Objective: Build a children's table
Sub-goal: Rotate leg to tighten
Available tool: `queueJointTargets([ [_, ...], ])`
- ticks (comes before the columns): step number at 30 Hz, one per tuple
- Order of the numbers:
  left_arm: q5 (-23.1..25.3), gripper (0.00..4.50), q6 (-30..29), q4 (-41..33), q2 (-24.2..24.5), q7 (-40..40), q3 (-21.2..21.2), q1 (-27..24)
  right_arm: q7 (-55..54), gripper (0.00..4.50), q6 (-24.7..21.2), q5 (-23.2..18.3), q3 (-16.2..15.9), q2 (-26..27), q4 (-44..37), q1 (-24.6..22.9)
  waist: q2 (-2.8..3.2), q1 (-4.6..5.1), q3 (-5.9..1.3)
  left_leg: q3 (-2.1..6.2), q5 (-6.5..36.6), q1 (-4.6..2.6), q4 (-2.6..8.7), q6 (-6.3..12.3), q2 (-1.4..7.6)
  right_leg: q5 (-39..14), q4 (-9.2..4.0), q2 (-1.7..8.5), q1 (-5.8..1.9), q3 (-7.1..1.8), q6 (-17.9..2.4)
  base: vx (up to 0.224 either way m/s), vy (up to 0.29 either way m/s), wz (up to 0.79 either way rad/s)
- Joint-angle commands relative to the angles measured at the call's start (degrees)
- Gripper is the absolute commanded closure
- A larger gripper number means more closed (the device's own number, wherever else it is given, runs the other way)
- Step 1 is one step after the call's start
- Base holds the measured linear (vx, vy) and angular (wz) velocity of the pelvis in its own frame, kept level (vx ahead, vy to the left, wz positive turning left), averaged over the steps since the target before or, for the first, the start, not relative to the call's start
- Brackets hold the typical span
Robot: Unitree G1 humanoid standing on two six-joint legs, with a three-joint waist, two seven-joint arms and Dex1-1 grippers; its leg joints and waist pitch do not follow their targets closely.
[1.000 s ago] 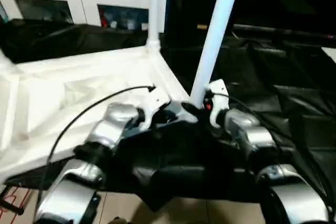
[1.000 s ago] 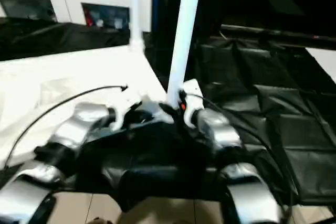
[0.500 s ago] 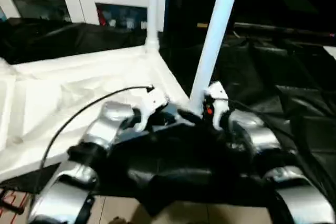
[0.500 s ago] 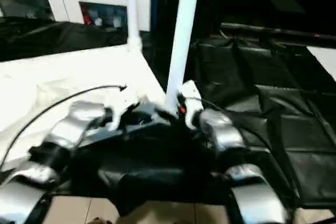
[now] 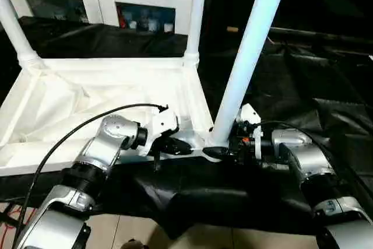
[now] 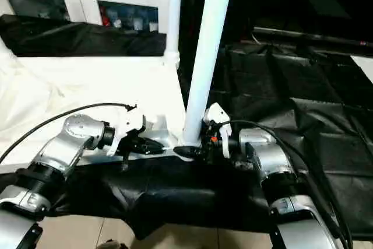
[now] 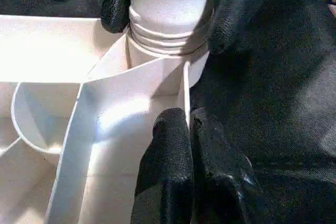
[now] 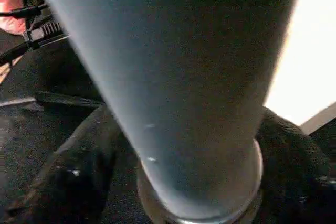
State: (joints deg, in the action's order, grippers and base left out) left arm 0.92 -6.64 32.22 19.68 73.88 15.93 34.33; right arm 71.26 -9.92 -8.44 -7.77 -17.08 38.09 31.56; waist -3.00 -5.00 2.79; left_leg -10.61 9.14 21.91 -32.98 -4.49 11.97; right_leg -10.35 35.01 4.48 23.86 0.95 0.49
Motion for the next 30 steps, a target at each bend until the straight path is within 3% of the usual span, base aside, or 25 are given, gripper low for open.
queueJointTargets([
  [1, -1.44, 4.50, 0.38, -2.19, -1.23, 0.67, 0.89, 0.23, 1.90, 1.08, -1.64, 0.27, -2.60, 0.85, -0.89, -0.43, -0.01, 0.02, -3.48, -0.12, 15.42, -1.26, 3.84, 1.10, 1.25, -12.41, -4.06, 2.53, -2.37, -1.08, -12.46, 0.000, 0.000, 0.00],
  [7, -1.31, 4.50, -0.36, -2.30, -1.63, -0.76, 0.41, 0.17, 0.11, 1.57, -2.65, 0.34, -2.10, 1.73, -0.81, -0.43, 0.08, -0.04, -3.54, -0.20, 13.57, -1.16, 3.70, 1.53, 1.19, -9.58, -3.78, 2.43, -2.48, -1.02, -13.11, 0.000, 0.000, 0.00],
  [13, -0.07, 4.50, -0.71, 1.20, -4.47, -8.40, -1.21, 2.45, -13.12, 1.82, -1.52, 3.68, -0.68, 4.86, 5.89, 2.06, -0.05, 0.67, -3.19, 0.18, 18.18, -1.28, 4.10, -0.53, 0.94, -18.86, -4.72, 2.74, -2.18, -1.08, -10.81, 0.000, 0.000, 0.00],
  [14, 0.55, 4.50, -0.85, 2.50, -5.66, -11.45, -1.66, 3.38, -17.41, 1.82, -1.74, 4.41, -0.08, 6.07, 8.14, 3.02, 0.06, 1.04, -3.05, 0.23, 20.10, -1.62, 4.11, -1.35, 0.83, -22.57, -5.18, 2.65, -1.64, -1.13, -9.70, 0.000, 0.000, 0.00],
  [19, 3.01, 4.50, -2.26, 7.25, -10.08, -21.60, -2.13, 6.83, -33.93, 1.84, -2.77, 6.44, 1.87, 11.34, 15.04, 6.54, 0.09, 1.71, -3.11, 0.63, 21.44, -1.54, 4.14, -1.93, 0.68, -25.83, -5.59, 2.74, -1.64, -0.98, -8.09, 0.000, 0.000, 0.00],
  [21, 3.47, 4.50, -3.52, 9.14, -12.54, -25.96, -2.41, 8.38, -41.96, 1.84, -2.83, 6.50, 2.97, 14.19, 18.42, 8.39, 0.26, 2.06, -3.08, 0.65, 22.06, -1.65, 4.19, -2.47, 0.62, -26.39, -5.63, 2.65, -1.32, -1.00, -8.01, 0.000, 0.000, 0.00],
  [26, 3.68, 4.50, -3.87, 10.36, -15.01, -28.30, -2.61, 9.39, -46.53, 1.84, -1.59, 6.05, 4.10, 17.01, 21.58, 10.26, 0.22, 2.15, -3.39, 0.49, 20.58, -1.34, 4.09, -1.46, 0.60, -20.96, -5.37, 2.51, -1.63, -1.04, -8.85, 0.000, 0.000, 0.00],
  [28, 3.67, 4.50, -3.09, 10.29, -14.94, -27.06, -2.41, 9.19, -44.13, 1.29, -0.69, 5.30, 4.77, 17.54, 21.84, 10.86, 0.16, 2.14, -3.43, 0.38, 19.41, -1.07, 4.06, -0.81, 0.59, -17.91, -5.06, 2.40, -1.90, -1.06, -9.65, 0.000, 0.000, 0.00],
  [30, 3.67, 4.50, -3.09, 10.29, -14.94, -27.06, -2.41, 9.19, -44.13, 1.15, -0.69, 5.30, 4.77, 17.54, 21.84, 10.86, 0.23, 2.09, -3.45, 0.30, 18.28, -1.03, 4.05, -0.35, 0.61, -15.79, -4.83, 2.35, -2.06, -1.06, -10.33, 0.000, 0.000, 0.00],
])
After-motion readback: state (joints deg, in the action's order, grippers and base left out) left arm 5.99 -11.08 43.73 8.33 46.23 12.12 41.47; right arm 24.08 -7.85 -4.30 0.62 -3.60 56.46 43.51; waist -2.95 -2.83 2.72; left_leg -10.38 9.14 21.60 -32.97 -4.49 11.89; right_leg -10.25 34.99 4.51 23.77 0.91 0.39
